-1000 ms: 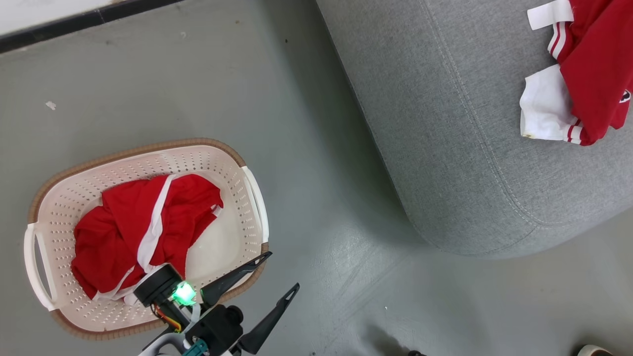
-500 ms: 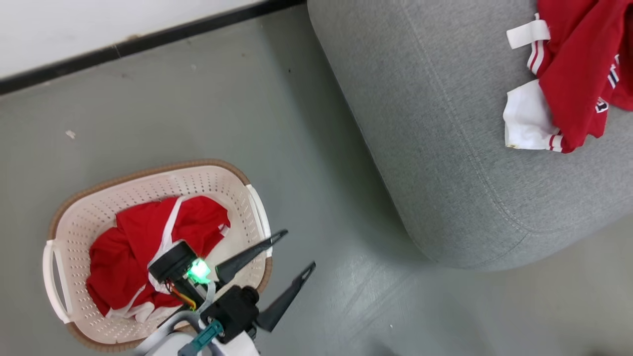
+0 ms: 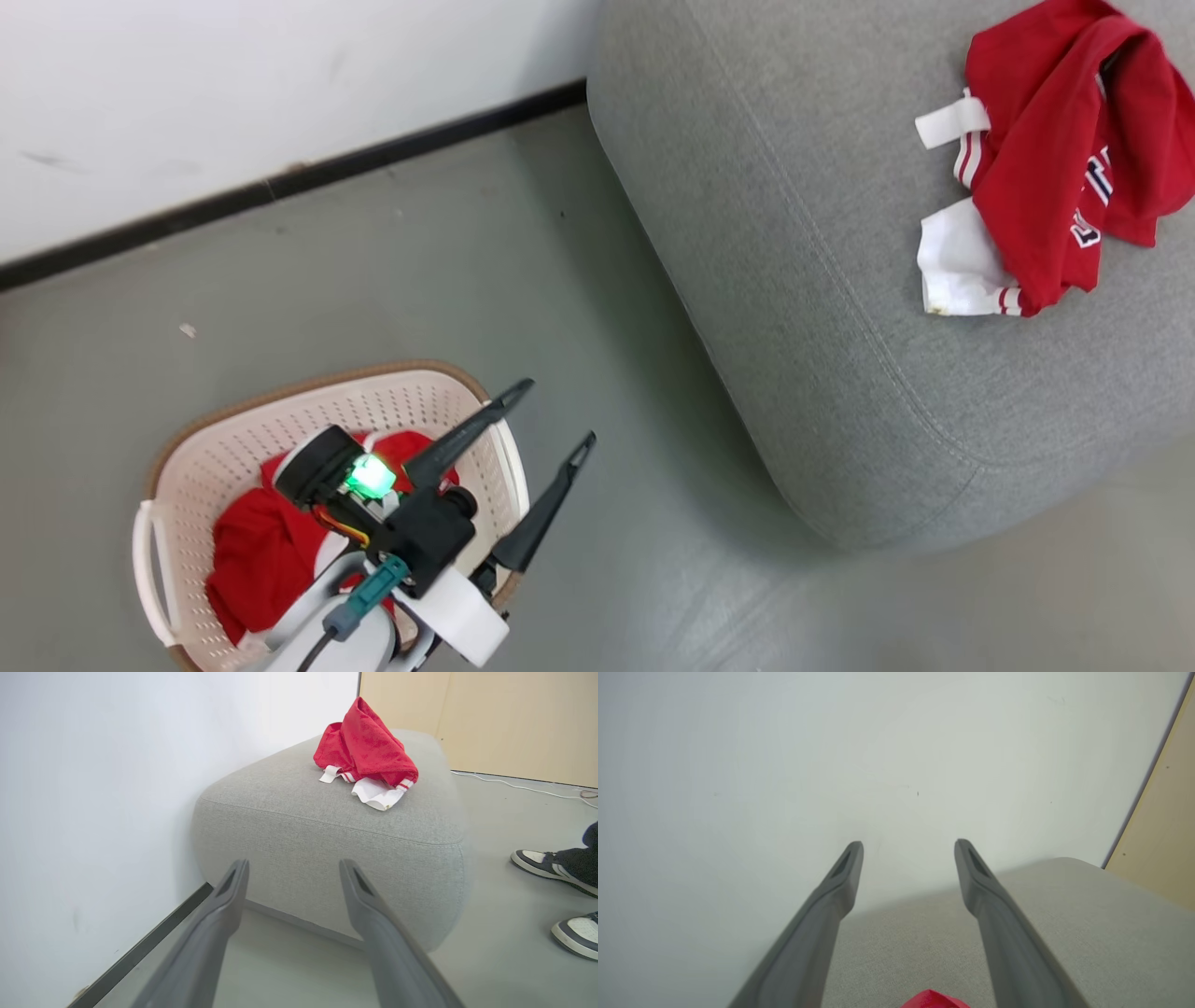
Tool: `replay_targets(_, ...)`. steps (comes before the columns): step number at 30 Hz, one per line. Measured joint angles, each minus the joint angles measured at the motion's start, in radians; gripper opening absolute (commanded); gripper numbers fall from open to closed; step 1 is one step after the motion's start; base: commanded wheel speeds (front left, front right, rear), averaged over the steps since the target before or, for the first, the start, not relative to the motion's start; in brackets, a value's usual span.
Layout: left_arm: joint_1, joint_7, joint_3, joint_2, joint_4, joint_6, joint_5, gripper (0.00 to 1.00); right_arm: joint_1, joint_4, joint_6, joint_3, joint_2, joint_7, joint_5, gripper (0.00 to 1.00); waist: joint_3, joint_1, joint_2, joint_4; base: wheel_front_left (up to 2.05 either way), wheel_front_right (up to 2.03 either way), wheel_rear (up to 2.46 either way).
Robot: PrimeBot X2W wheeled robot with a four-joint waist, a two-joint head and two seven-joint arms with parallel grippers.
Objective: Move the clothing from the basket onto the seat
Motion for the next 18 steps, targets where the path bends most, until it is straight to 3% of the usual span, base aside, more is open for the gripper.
replay_targets(8, 0.03, 0.0, 0.058, -0.027, 0.0, 0.032, -0.013, 1.0, 0.041, -0.105, 0.0, 0.16, 0.066, -0.005, 0.067, 1.0, -0.08, 0.0, 0.0, 0.022, 0.0, 0.0, 0.0)
replay_targets(13, 0.076, 0.0, 0.124, -0.066, -0.001, 0.054, -0.064, 1.0, 0.134, -0.139, 0.0, 0.263, 0.068, -0.005, 0.111, 1.0, -0.129, 0.0, 0.0, 0.04, 0.0, 0.0, 0.0)
replay_targets(18, 0.102, 0.0, 0.16, -0.068, -0.001, 0.058, -0.065, 1.0, 0.189, -0.186, 0.0, 0.325, 0.071, -0.006, 0.158, 1.0, -0.167, 0.0, 0.0, 0.055, 0.0, 0.0, 0.0)
